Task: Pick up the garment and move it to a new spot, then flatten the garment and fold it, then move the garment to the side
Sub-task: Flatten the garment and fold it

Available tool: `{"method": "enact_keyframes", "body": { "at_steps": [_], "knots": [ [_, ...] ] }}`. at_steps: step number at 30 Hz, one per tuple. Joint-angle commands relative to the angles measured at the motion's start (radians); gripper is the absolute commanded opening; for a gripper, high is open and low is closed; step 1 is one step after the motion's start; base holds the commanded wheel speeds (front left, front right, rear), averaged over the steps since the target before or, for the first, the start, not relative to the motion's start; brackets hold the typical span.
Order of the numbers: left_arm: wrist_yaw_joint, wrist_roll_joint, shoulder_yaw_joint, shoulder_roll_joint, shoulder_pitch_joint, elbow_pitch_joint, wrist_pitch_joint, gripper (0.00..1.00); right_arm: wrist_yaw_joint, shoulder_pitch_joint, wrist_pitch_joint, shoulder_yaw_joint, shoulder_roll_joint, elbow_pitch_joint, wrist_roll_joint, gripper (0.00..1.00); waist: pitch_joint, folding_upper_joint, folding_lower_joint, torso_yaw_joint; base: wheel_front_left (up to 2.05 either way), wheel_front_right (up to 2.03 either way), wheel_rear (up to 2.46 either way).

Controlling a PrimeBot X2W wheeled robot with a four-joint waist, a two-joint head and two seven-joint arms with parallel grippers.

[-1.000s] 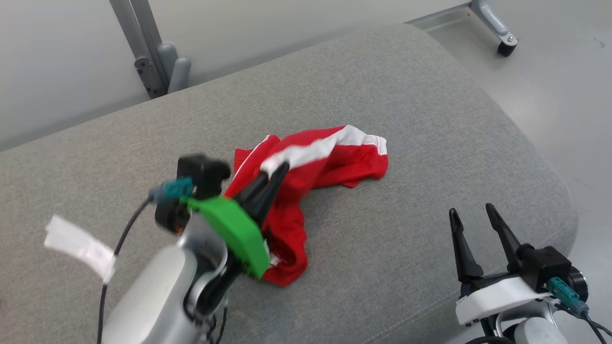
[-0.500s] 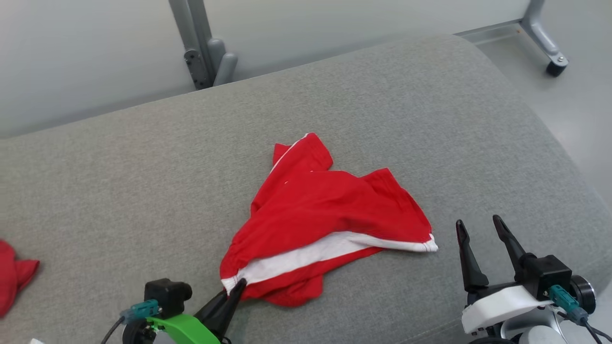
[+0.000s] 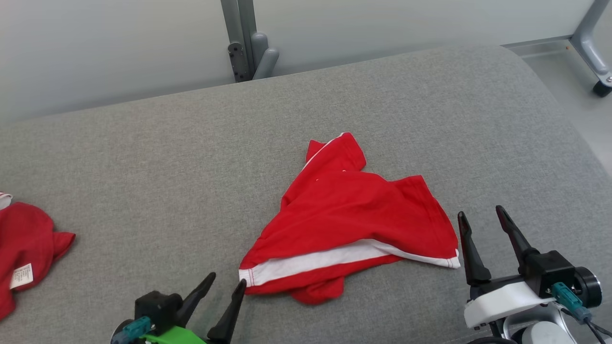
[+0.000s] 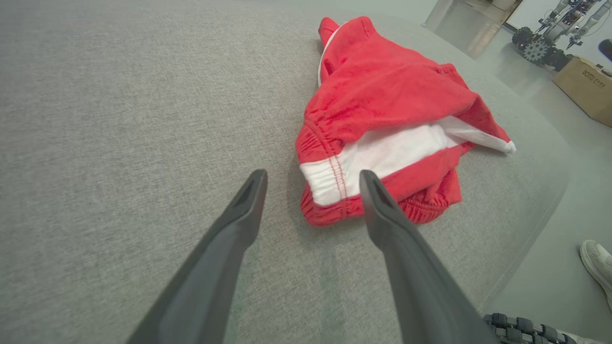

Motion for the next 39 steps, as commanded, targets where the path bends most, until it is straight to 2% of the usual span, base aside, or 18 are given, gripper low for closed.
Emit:
{"method": "enact_keyframes", "body": {
  "at_steps": [1,3,4,8,11,20,25,31,39],
  "knots": [
    [0.037,0.026,0.023,0.017,0.039,-0.030,-0.038,1.00,0.000,0.019,-0.003,-0.011,-0.004,-0.020,-0.014,1.00,-0.008,0.0116,0.0000,0.011,0.00,0.00,0.00],
    [0.081,0.041,0.051,0.019,0.074,-0.060,-0.069,1.00,0.000,0.025,-0.003,-0.026,-0.008,-0.038,-0.020,1.00,-0.015,0.0116,0.0000,0.020,0.00,0.00,0.00],
    [0.081,0.041,0.051,0.019,0.074,-0.060,-0.069,1.00,0.000,0.025,-0.003,-0.026,-0.008,-0.038,-0.020,1.00,-0.015,0.0116,0.0000,0.020,0.00,0.00,0.00],
    [0.142,0.085,0.120,0.001,0.145,-0.108,-0.092,1.00,0.000,0.045,-0.003,-0.052,-0.015,-0.065,-0.029,1.00,-0.029,0.0116,0.0000,0.039,0.00,0.00,0.00],
    [0.144,0.134,0.222,-0.044,0.184,-0.152,-0.093,1.00,0.000,0.057,-0.003,-0.070,-0.022,-0.074,-0.039,1.00,-0.038,0.0116,0.0000,0.057,0.00,0.00,0.00],
    [0.050,0.304,0.516,-0.223,0.310,-0.115,-0.091,1.00,0.000,0.106,-0.003,-0.102,-0.026,-0.039,-0.073,1.00,-0.066,0.0116,0.0000,0.085,0.00,0.00,0.00],
    [-0.009,0.375,0.648,-0.284,0.329,-0.098,-0.091,1.00,0.000,0.113,-0.003,-0.101,-0.025,-0.027,-0.081,1.00,-0.072,0.0116,0.0000,0.098,0.00,0.00,0.00],
    [-0.053,0.425,0.701,-0.317,0.332,-0.104,-0.091,1.00,0.000,0.112,-0.003,-0.101,-0.032,-0.027,-0.078,1.00,-0.080,0.0116,0.0000,0.112,0.00,0.00,0.00],
    [-0.063,0.449,0.698,-0.332,0.332,-0.107,-0.091,1.00,0.000,0.100,-0.003,-0.087,-0.031,-0.025,-0.071,1.00,-0.082,0.0116,0.0000,0.118,0.00,0.00,0.00]
  ]
}}
